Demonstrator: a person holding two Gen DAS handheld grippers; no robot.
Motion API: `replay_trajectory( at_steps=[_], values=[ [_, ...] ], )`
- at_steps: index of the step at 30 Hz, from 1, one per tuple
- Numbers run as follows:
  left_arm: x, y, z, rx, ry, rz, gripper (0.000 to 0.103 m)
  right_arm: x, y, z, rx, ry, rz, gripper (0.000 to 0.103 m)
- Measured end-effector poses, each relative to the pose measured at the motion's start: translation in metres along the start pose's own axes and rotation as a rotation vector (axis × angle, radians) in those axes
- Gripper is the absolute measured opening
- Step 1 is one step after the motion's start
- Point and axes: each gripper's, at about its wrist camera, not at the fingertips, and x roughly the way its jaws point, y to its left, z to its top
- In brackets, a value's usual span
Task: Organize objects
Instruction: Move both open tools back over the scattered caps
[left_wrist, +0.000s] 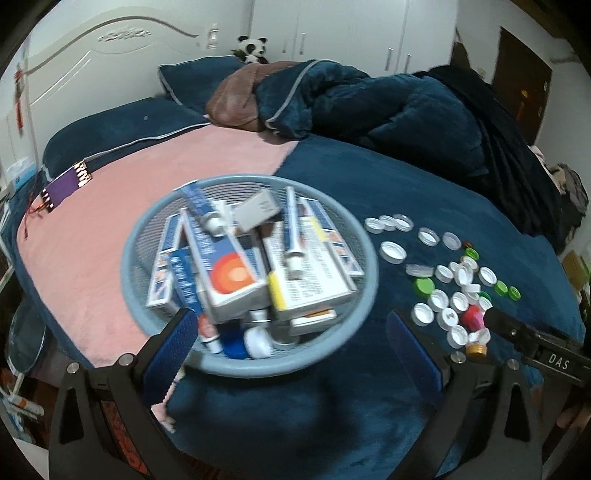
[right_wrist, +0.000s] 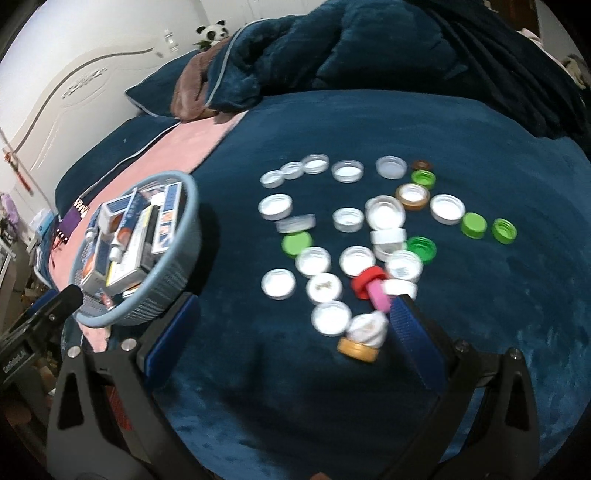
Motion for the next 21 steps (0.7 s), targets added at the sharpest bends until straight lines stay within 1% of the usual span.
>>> replay_trajectory(
  at_steps=[4, 9, 16, 19, 21],
  values=[
    [0.004, -0.025, -0.001, 0.057, 0.008, -0.028, 0.102, -0.001, -0.021, -0.002, 0.04, 0.002, -0.022, 0.103],
    [0.012, -0.052, -0.004, 0.105, 0.027, -0.067, 0.102, -0.002, -0.049, -0.005, 0.096, 0.008, -0.049, 0.103],
    [0.033, -0.094, -0.015, 0.178, 0.083, -0.118, 0.102, -0.001, -0.083, -0.011, 0.158, 0.022, -0.086, 0.103],
    [0.045, -0.107, -0.021, 0.205, 0.113, -0.125, 0.102, 0.002, -0.096, -0.014, 0.184, 0.035, -0.104, 0.103],
    [0.052, -0.111, -0.024, 0.205, 0.129, -0.13, 0.102, 0.004, -0.104, -0.016, 0.205, 0.043, -0.116, 0.103]
  ],
)
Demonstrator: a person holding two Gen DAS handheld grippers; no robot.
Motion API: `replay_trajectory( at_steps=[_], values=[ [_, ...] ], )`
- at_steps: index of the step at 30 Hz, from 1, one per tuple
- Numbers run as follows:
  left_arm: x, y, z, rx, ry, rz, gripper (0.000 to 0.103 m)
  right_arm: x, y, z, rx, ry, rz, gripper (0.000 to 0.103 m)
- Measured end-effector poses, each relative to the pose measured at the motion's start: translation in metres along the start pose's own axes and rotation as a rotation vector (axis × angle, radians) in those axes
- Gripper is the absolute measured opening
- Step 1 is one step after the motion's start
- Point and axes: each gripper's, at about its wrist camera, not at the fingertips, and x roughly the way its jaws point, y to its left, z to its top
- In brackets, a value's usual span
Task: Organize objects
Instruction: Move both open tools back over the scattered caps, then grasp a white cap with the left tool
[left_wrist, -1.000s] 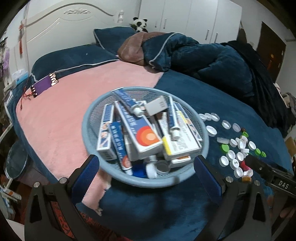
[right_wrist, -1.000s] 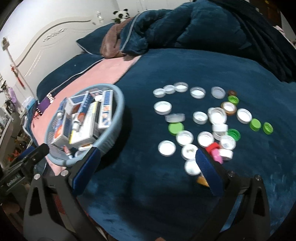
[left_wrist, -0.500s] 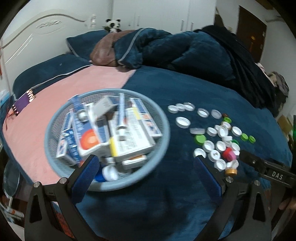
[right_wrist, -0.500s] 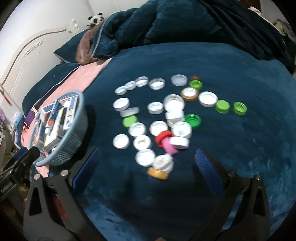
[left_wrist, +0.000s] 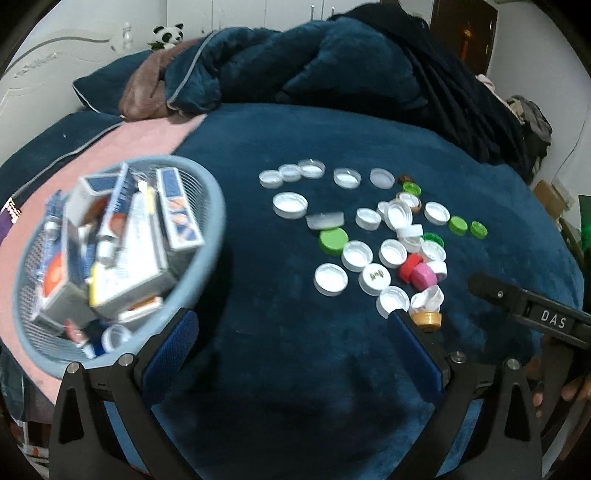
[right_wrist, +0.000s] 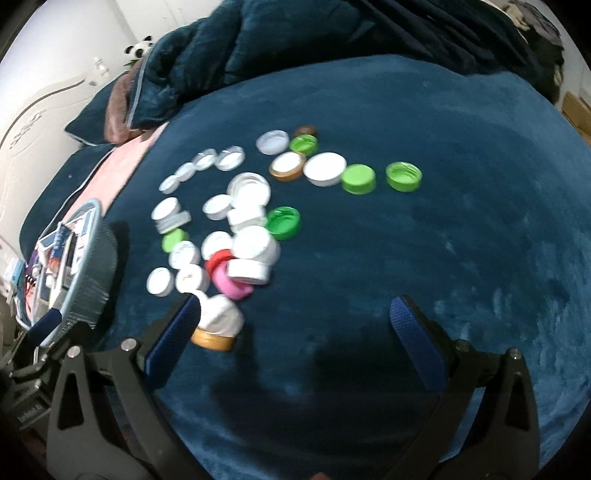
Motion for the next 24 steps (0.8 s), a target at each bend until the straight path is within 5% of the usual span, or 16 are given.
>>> replay_trajectory(
  at_steps=[16, 24],
  values=[
    [0.07, -0.01, 0.009, -0.08, 0.046, 0.0, 0.101, 0.018, -0.04, 0.008, 0.078, 0.005, -0.087, 0.103],
    [0.092, -0.01, 0.009, -0.067, 0.081, 0.004, 0.08, 0.024, -0.038, 0.012, 0.038, -0.007, -0.129, 0.103]
  ],
)
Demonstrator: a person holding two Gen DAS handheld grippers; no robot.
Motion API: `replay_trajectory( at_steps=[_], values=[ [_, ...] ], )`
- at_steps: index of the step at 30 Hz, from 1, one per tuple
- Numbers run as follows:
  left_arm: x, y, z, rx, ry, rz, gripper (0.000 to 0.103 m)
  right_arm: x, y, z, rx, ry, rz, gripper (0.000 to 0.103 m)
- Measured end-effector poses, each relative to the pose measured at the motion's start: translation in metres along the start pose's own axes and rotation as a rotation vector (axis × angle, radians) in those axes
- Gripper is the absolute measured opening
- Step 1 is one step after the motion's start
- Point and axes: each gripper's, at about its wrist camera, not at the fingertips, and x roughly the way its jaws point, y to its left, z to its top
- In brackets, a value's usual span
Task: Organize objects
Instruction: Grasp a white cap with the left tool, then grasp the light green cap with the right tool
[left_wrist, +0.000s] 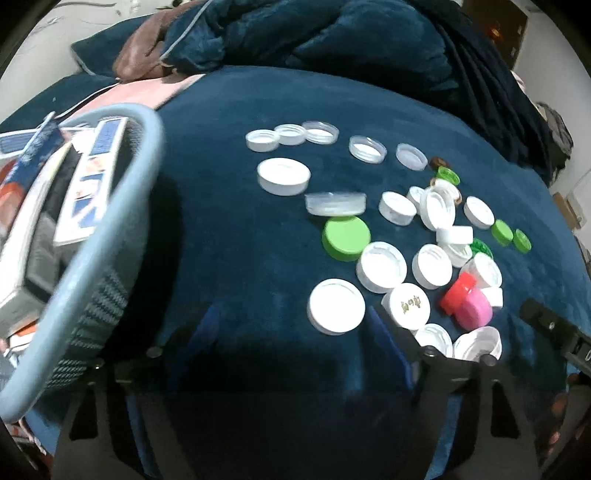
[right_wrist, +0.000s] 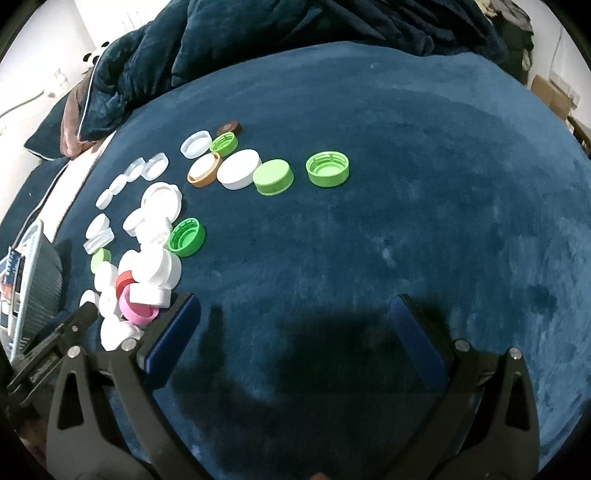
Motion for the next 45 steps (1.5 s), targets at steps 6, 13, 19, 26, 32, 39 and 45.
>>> replay_trajectory(
  at_steps=[6, 13, 19, 26, 32, 39, 45],
  values=[
    [0.002, -0.01, 0.001, 0.064, -0.013, -0.017, 0.046, -0.001, -0.008, 0.015, -0.017, -0.034, -0.001, 0.103],
    [0.003, -0.012, 0.003, 0.06, -0.01, -0.034, 0.039, 0.002, -0.014, 0.04, -0.029, -0.092, 0.14, 0.096],
    [0.006, -0.011, 0.0, 0.06, -0.014, -0.042, 0.042, 0.027, 0.005, 0.051, -0.117, -0.04, 0.167, 0.067],
    [0.009, -0.01, -0.001, 0.051, -0.018, -0.06, 0.051, 0.049, 0.008, 0.062, -0.148, -0.003, 0.111, 0.068],
    [0.01, -0.012, -0.002, 0.046, -0.01, -0.097, 0.068, 0.056, 0.009, 0.059, -0.158, 0.02, 0.125, 0.075],
    [0.01, -0.012, -0.002, 0.029, -0.01, -0.108, 0.071, 0.052, -0.004, 0.057, -0.102, -0.009, 0.189, 0.076],
    [0.008, -0.009, -0.003, 0.007, -0.015, -0.119, 0.071, 0.052, 0.005, 0.059, -0.113, 0.0, 0.16, 0.075]
  ],
)
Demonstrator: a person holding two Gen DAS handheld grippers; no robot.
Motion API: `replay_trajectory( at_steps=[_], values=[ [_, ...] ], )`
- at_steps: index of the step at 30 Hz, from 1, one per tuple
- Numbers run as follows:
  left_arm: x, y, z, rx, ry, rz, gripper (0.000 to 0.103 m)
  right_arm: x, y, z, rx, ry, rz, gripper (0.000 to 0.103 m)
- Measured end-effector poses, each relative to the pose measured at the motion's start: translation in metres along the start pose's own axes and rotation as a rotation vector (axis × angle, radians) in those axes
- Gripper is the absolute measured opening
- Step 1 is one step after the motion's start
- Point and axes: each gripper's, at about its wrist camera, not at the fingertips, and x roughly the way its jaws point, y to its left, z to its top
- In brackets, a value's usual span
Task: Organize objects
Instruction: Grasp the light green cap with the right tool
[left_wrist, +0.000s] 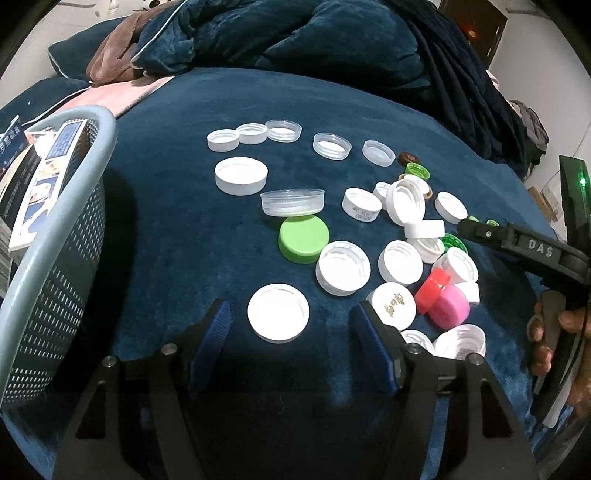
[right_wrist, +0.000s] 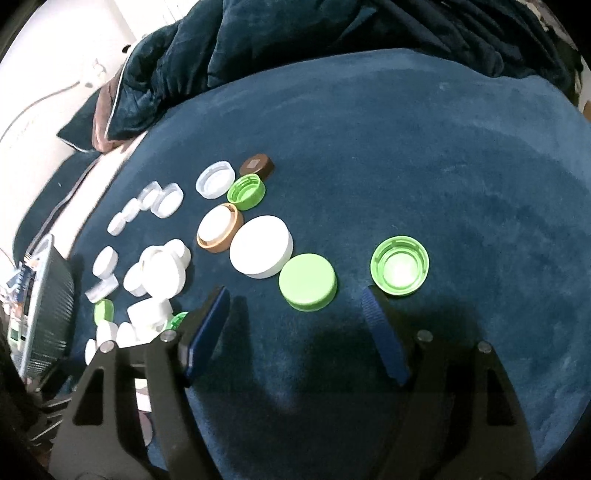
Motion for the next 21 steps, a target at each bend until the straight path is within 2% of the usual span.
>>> replay_trajectory(
  at_steps=[1, 2, 3, 4, 11, 21],
  values=[
    [-0.001, 0.001, 0.0, -0.005, -0.002, -0.004, 0.071, -0.001, 0.002, 0.0, -0.006, -0.011, -0.013, 0.069],
    [-0.002, 0.001, 0.0, -0.009, -0.004, -0.002, 0.067, -0.002, 0.002, 0.0, -0.008, -0.022, -0.032, 0.044],
    [-0.003, 0.002, -0.001, -0.01, -0.006, 0.004, 0.064, -0.003, 0.001, -0.001, -0.006, -0.028, -0.059, 0.029],
    [-0.003, 0.003, -0.001, -0.007, -0.005, 0.017, 0.057, -0.004, -0.001, -0.001, 0.003, -0.034, -0.05, 0.031],
    [-0.012, 0.009, 0.001, -0.02, -0.01, 0.007, 0.03, -0.017, 0.003, -0.006, 0.015, -0.046, -0.031, 0.031],
    [-0.054, 0.005, 0.003, 0.001, -0.077, -0.014, 0.03, -0.05, 0.047, -0.027, -0.05, -0.04, -0.02, 0.031]
  ],
)
